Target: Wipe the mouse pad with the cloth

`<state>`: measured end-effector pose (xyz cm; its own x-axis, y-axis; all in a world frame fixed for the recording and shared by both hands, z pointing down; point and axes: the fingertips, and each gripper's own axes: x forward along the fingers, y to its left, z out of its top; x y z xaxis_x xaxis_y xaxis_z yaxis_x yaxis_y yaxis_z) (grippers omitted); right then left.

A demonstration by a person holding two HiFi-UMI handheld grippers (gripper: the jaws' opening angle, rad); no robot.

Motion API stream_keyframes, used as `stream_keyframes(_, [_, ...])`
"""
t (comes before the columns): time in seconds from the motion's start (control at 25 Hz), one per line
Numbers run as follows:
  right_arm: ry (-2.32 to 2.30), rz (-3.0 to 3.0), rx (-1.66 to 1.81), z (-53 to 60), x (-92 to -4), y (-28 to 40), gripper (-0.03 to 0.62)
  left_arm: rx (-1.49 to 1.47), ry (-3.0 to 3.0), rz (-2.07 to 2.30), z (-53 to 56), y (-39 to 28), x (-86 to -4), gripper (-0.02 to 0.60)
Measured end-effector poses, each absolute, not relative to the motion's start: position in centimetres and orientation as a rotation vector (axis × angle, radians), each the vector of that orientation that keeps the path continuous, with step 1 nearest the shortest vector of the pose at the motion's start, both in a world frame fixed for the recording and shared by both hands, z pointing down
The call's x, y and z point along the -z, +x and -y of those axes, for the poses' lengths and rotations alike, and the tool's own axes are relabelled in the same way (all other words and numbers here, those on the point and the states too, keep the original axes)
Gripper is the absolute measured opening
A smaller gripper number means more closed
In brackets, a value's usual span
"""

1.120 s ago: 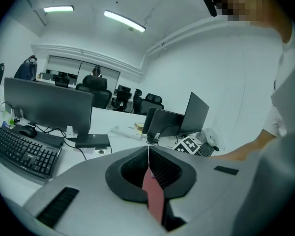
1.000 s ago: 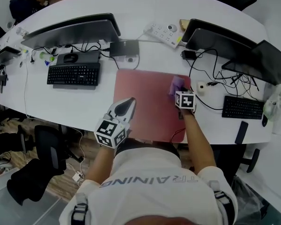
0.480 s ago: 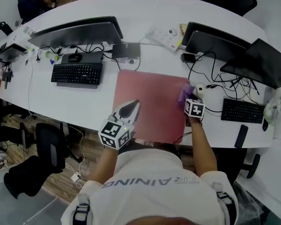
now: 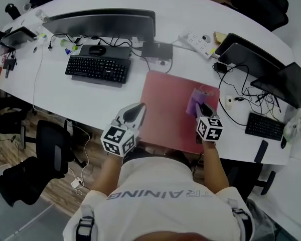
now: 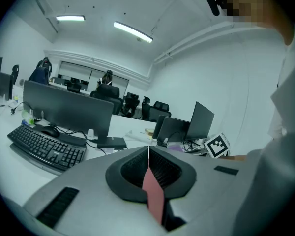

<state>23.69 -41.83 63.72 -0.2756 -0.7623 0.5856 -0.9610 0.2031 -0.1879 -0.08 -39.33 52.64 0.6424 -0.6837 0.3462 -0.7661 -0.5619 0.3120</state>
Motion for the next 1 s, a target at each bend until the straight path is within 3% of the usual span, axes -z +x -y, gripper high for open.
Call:
stream_keyframes(0.32, [1.333, 2.244, -0.800, 41.8, -65.2, 5.9, 0.089, -0.262, 2.393, 1.176, 39.0, -10.1, -53.6, 0.032])
stream_keyframes(0.52, [1.189, 2.215, -0.833, 41.2, -68.5, -1.7, 0.089, -0.260, 2.361, 1.207, 38.5, -15.4, -54.5, 0.032])
stream_keyframes(0.72, [1.134, 2.150, -0.834, 41.9, -71.9, -5.1, 0.089, -0.277, 2.342, 1.217, 38.3, -18.2, -55.3, 0.032])
stream_keyframes(1.0, [1.124, 2.038, -0.864, 41.2, -75.8, -3.6, 0.089, -0.278, 2.374, 1.196, 38.0, -16.3, -53.9, 0.032])
